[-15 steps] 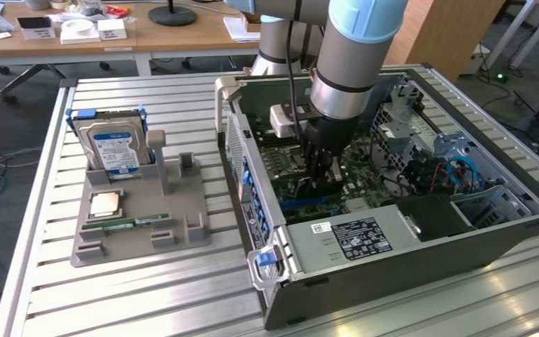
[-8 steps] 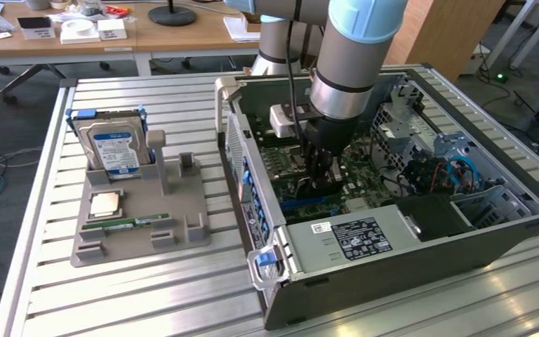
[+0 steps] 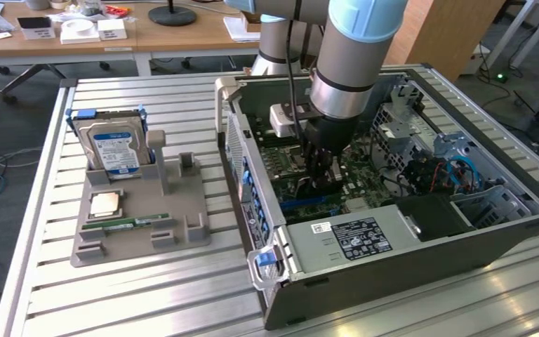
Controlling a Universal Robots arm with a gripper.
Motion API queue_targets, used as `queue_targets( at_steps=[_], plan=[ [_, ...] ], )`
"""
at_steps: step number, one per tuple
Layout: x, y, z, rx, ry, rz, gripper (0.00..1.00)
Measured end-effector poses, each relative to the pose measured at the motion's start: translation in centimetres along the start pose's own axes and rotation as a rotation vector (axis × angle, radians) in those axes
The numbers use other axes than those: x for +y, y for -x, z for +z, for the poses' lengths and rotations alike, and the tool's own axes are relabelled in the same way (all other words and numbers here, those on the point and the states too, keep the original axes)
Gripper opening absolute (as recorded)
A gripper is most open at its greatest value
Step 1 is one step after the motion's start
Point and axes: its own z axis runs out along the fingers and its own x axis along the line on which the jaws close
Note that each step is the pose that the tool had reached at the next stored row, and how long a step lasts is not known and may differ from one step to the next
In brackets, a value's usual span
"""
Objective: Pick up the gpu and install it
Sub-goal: 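Insert the gpu into the slot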
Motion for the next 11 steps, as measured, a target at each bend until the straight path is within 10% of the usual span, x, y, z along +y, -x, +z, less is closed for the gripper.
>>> queue_targets(
  at_steps=[11],
  plan=[
    [0.02,-0.04,0.12,-0.0054,0.0002,0.000,0.26]
  ],
)
